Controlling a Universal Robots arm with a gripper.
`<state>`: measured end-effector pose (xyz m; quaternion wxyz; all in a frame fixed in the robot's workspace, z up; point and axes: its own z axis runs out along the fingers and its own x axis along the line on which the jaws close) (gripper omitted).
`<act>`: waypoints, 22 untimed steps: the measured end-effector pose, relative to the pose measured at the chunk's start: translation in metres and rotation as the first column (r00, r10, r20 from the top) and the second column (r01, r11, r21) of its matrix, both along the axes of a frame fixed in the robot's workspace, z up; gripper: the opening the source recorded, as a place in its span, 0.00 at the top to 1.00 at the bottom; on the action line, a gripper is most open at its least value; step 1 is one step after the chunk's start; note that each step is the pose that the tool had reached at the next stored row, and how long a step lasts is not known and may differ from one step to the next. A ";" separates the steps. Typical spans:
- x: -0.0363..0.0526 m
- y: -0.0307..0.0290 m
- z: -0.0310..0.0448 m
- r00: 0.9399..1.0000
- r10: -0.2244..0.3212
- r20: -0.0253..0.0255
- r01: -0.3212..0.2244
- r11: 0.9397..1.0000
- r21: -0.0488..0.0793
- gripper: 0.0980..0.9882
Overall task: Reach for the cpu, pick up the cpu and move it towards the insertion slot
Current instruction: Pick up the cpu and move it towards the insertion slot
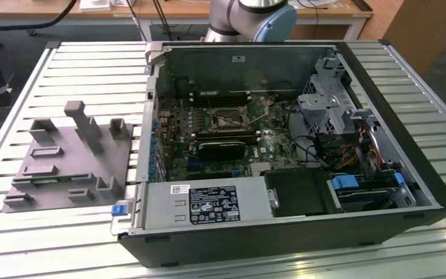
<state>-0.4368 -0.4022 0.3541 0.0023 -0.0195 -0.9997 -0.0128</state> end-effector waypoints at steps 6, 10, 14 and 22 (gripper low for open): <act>0.0017 0.0000 0.0194 1.000 0.000 0.000 0.000 1.000 0.000 0.50; 0.0062 0.0001 0.0230 1.000 -0.003 0.002 0.003 1.000 0.000 0.50; 0.0125 0.0000 0.0236 1.000 -0.007 0.002 0.007 1.000 0.000 0.50; 0.0282 0.0001 0.0237 1.000 -0.012 0.002 0.012 1.000 0.000 0.50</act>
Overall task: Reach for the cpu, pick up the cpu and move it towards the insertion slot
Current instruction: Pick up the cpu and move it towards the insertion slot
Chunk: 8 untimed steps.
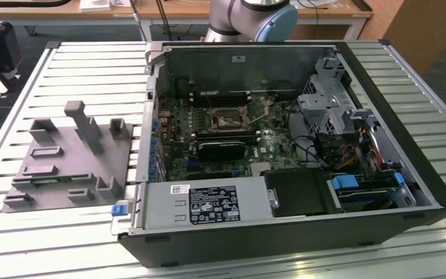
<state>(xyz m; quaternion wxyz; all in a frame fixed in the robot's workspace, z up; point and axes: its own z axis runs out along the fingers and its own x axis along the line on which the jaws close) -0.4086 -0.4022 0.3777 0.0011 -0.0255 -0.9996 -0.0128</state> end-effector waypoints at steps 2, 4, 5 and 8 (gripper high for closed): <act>0.0050 0.0000 0.0000 1.000 -0.001 0.000 0.001 1.000 0.000 0.50; 0.0103 0.0000 -0.0001 1.000 -0.001 0.000 0.001 1.000 0.000 0.50; 0.0128 0.0000 0.0000 1.000 -0.002 0.000 0.002 1.000 0.000 0.50; 0.0209 0.0000 0.0000 1.000 -0.003 0.000 0.003 1.000 0.000 0.50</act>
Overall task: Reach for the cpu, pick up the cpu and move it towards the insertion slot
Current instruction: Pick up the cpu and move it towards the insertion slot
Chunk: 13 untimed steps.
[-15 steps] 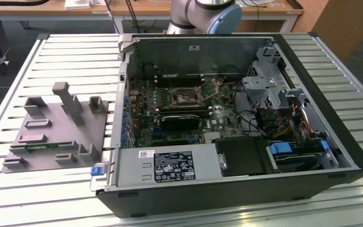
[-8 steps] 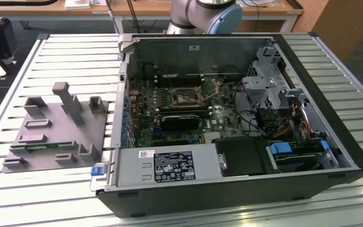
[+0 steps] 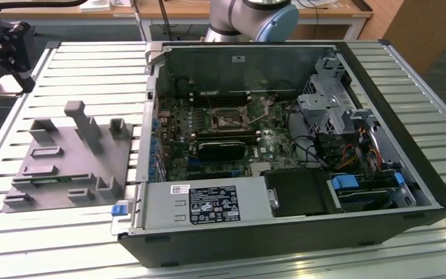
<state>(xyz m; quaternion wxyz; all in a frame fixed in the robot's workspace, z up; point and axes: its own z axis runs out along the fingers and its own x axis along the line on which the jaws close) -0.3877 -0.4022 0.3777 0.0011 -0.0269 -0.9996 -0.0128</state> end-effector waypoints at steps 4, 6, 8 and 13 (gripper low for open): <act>0.0096 0.0000 0.0000 1.000 -0.002 0.000 0.002 1.000 0.000 0.50; 0.0154 0.0000 0.0000 1.000 -0.003 0.000 0.003 1.000 0.000 0.50; 0.0207 0.0000 -0.0001 1.000 -0.004 0.000 0.004 1.000 0.000 0.50; 0.0352 0.0000 0.0000 1.000 -0.005 0.000 0.005 1.000 0.000 0.50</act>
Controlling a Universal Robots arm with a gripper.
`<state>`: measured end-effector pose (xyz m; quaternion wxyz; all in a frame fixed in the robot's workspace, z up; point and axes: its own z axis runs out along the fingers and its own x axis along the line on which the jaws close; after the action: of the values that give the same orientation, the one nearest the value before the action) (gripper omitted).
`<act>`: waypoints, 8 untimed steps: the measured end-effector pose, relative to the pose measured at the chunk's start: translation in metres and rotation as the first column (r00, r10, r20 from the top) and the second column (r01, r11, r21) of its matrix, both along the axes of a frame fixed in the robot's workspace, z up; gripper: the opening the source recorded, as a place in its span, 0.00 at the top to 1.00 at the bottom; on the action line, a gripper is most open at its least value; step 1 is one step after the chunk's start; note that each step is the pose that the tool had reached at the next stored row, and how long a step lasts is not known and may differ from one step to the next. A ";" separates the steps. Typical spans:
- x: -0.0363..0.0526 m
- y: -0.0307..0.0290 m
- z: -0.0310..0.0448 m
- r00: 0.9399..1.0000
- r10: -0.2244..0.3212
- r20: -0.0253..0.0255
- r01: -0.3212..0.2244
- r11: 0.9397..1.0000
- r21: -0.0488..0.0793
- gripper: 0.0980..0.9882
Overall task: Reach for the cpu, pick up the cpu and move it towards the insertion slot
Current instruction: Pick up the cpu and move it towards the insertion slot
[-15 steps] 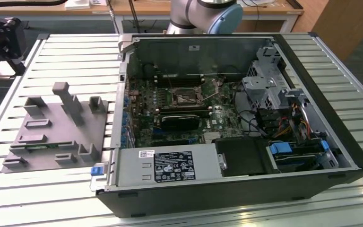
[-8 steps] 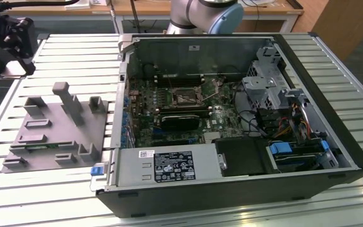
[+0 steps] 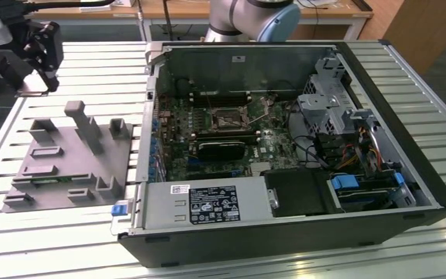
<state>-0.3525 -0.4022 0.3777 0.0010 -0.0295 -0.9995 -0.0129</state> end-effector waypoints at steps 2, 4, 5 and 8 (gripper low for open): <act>0.0059 0.0000 0.0000 1.000 -0.001 0.000 0.001 1.000 0.000 0.50; 0.0116 0.0000 0.0000 1.000 -0.001 0.000 0.001 1.000 0.000 0.50; 0.0149 0.0000 0.0000 1.000 -0.002 0.000 0.002 1.000 0.000 0.50; 0.0252 0.0000 -0.0001 1.000 -0.002 0.000 0.002 1.000 0.000 0.50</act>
<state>-0.3273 -0.4022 0.3776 0.0010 -0.0304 -0.9995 -0.0129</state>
